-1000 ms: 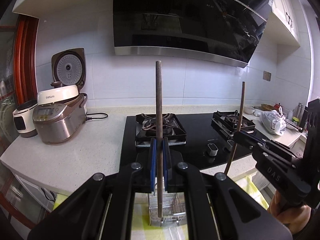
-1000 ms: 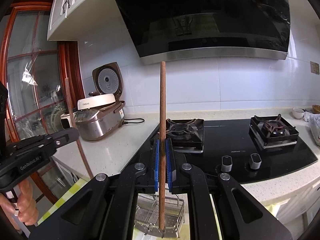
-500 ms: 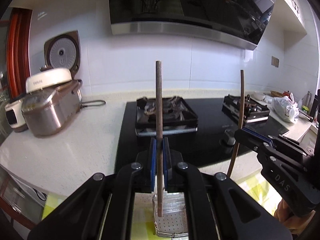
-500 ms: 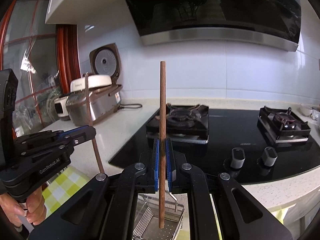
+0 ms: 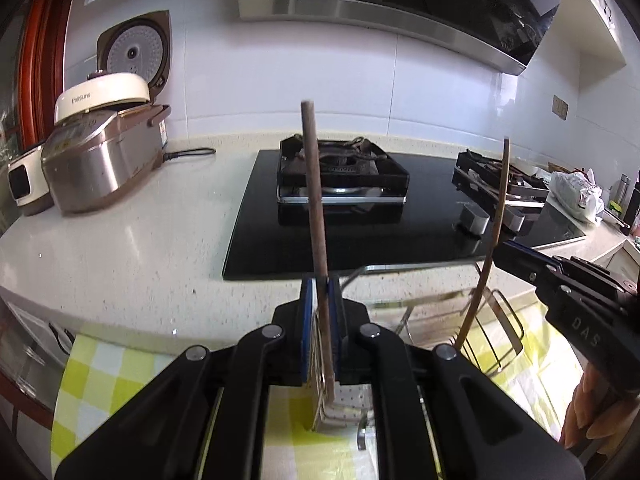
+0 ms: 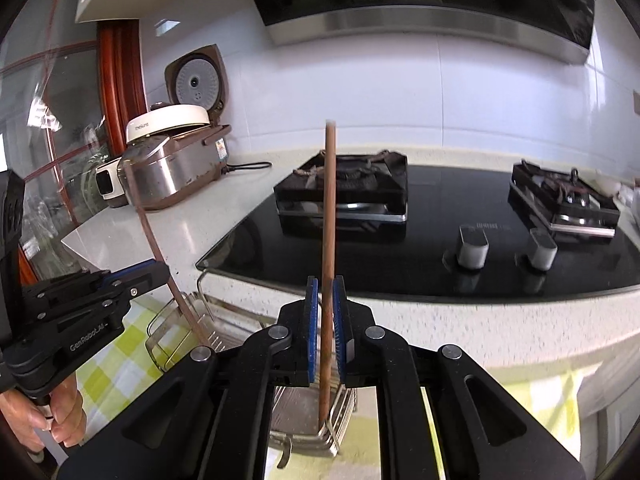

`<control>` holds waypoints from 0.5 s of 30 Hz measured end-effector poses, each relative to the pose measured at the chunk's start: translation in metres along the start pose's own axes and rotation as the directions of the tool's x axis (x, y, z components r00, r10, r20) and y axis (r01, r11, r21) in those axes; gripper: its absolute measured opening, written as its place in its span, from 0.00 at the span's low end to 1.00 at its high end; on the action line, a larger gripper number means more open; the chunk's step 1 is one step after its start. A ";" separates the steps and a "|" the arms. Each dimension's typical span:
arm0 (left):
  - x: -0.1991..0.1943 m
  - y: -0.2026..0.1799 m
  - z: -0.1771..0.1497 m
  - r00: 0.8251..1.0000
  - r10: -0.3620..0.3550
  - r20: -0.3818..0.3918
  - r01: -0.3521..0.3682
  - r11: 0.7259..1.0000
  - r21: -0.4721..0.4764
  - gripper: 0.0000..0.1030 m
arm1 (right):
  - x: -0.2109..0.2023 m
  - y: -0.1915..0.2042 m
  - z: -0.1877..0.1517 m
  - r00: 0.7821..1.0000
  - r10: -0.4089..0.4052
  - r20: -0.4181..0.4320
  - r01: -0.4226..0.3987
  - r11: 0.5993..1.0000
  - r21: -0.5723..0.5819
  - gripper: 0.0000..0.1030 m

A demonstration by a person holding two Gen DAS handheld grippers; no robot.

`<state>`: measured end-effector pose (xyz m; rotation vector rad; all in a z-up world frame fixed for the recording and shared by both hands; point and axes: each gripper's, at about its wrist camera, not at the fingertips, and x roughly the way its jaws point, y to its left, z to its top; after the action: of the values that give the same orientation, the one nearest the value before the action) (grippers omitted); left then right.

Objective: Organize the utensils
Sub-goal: 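Open the right tool to drop its chopstick into the rack while the left tool releases its own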

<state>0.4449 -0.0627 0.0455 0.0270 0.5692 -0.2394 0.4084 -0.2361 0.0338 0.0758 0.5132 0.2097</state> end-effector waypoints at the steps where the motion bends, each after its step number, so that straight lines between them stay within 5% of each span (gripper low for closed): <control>1: -0.003 0.000 -0.001 1.000 0.004 -0.002 -0.004 1.000 -0.002 0.12 | -0.001 -0.001 0.000 1.000 -0.008 -0.006 0.008 1.000 0.006 0.19; 4: -0.010 0.002 -0.002 1.000 0.022 -0.007 -0.022 1.000 -0.004 0.12 | -0.010 -0.007 -0.003 1.000 -0.002 0.001 0.001 0.999 0.036 0.46; 9: -0.028 0.007 -0.005 0.999 0.043 -0.010 -0.043 0.999 -0.007 0.14 | -0.030 -0.013 -0.006 1.000 -0.008 0.009 0.008 0.998 0.068 0.46; 11: -0.040 0.008 -0.009 0.998 0.057 -0.003 -0.057 0.998 -0.005 0.26 | -0.042 -0.013 -0.009 1.000 -0.011 0.013 0.010 0.998 0.069 0.52; 13: -0.054 0.009 -0.015 0.996 0.085 0.014 -0.085 0.996 -0.009 0.56 | -0.054 -0.011 -0.012 1.000 -0.015 0.017 0.014 0.998 0.067 0.60; 15: -0.069 0.010 -0.025 0.995 0.095 0.034 -0.094 0.995 -0.016 0.60 | -0.068 -0.010 -0.018 1.000 -0.014 0.025 0.013 0.998 0.055 0.64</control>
<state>0.3780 -0.0353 0.0612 0.0357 0.5337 -0.1434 0.3435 -0.2599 0.0495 0.1279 0.4944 0.1812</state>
